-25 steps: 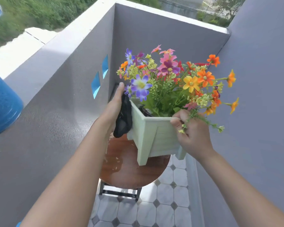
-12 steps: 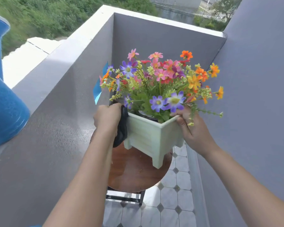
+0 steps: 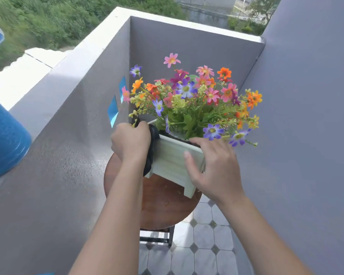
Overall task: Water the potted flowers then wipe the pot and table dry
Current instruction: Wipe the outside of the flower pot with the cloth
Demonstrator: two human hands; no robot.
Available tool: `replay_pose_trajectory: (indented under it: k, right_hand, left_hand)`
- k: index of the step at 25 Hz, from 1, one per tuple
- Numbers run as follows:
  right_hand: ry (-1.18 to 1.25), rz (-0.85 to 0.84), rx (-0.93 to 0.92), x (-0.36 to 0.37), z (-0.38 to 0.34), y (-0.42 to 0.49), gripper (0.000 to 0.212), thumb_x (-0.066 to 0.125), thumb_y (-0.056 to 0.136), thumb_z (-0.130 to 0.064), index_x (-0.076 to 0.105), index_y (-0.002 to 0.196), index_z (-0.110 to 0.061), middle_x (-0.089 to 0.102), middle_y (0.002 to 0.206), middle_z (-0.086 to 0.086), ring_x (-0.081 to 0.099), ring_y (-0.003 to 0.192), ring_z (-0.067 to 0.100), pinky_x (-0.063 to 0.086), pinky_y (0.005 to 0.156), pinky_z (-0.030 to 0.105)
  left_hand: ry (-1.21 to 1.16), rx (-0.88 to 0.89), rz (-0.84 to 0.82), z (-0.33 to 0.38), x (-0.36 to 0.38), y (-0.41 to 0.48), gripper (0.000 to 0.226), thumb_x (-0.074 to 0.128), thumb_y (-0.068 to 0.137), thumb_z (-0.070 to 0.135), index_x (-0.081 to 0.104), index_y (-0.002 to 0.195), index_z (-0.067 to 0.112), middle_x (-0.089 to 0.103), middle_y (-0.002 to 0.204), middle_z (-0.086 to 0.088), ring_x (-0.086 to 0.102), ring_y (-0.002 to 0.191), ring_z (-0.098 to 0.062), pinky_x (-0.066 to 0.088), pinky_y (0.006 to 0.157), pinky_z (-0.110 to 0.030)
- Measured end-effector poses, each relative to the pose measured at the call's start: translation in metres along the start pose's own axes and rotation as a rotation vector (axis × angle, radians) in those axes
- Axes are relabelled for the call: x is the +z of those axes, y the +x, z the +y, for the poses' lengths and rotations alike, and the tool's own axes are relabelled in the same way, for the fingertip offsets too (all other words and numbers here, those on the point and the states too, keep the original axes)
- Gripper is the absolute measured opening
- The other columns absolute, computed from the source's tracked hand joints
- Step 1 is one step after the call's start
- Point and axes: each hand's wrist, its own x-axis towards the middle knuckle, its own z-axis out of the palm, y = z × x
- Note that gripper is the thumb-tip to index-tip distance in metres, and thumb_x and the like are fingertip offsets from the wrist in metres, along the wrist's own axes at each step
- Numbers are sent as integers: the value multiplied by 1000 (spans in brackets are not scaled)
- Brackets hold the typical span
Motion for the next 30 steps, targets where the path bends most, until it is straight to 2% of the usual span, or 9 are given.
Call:
replay_pose_trajectory:
  k: [3, 8, 11, 15, 17, 19, 22, 26, 30]
  right_hand:
    - [-188, 19, -10, 10, 0, 4, 33, 43, 87, -36, 69, 84, -16, 69, 71, -1, 63, 69, 25, 40, 71, 30]
    - [20, -10, 60, 13, 23, -1, 35, 39, 88, -31, 58, 70, -8, 57, 57, 5, 57, 60, 29, 33, 57, 31]
    - [100, -106, 2, 5, 44, 10, 40, 35, 89, -37, 59, 74, -9, 46, 61, -5, 52, 68, 22, 19, 55, 27]
    - [109, -140, -80, -3, 58, 15, 37, 37, 91, -37, 55, 71, -11, 35, 57, -16, 41, 66, 14, 22, 50, 20]
    - [114, -140, -54, -3, 59, 17, 35, 37, 90, -37, 52, 69, -13, 26, 55, -20, 35, 65, 13, 19, 51, 12]
    - [104, -137, -39, 0, 61, 21, 36, 36, 90, -37, 53, 70, -13, 25, 55, -22, 26, 63, 6, 20, 54, 9]
    - [126, -154, -39, 2, 68, 25, 39, 34, 90, -40, 54, 72, -13, 31, 55, -17, 26, 64, 3, 24, 50, 15]
    - [162, -210, -62, 2, 76, 23, 42, 33, 91, -42, 56, 75, -11, 46, 60, -4, 41, 63, 14, 30, 57, 25]
    - [189, -179, -67, 1, 69, 19, 36, 36, 91, -35, 52, 70, -10, 35, 56, -14, 31, 61, 6, 26, 64, 7]
  left_hand:
    - [18, 57, 47, 4, 0, -13, 31, 54, 84, 23, 40, 58, 10, 43, 62, -4, 45, 76, -34, 36, 72, -33]
    - [5, 296, 68, -5, 4, -32, 49, 45, 95, 35, 37, 54, 10, 36, 54, -5, 38, 70, -31, 28, 64, -33]
    - [-232, 148, -3, -25, 4, -11, 52, 42, 95, 50, 44, 56, 15, 48, 61, -11, 45, 72, -31, 37, 68, -38]
    - [-277, -192, -162, -29, 25, 10, 82, 22, 80, 75, 52, 106, 4, 63, 99, -17, 58, 106, -40, 45, 90, -43]
    - [-201, -118, -251, -33, 23, 1, 88, 12, 69, 83, 65, 102, 20, 70, 100, -20, 65, 95, -36, 48, 90, -47]
    - [-208, 29, -316, -40, 9, -27, 65, 23, 82, 72, 67, 75, 24, 70, 71, -9, 65, 67, -22, 49, 72, -35]
    - [-380, 255, -349, -51, -2, -60, 26, 39, 100, 35, 63, 93, 41, 67, 93, 19, 59, 90, 8, 42, 85, -14]
    - [-521, 124, -313, -44, 18, -31, 24, 46, 99, 26, 68, 91, 27, 67, 86, 0, 59, 79, -14, 47, 68, -20]
    - [-296, 88, -427, -40, 36, 4, 34, 39, 97, -1, 54, 119, 20, 57, 96, 5, 57, 86, -13, 52, 80, -28]
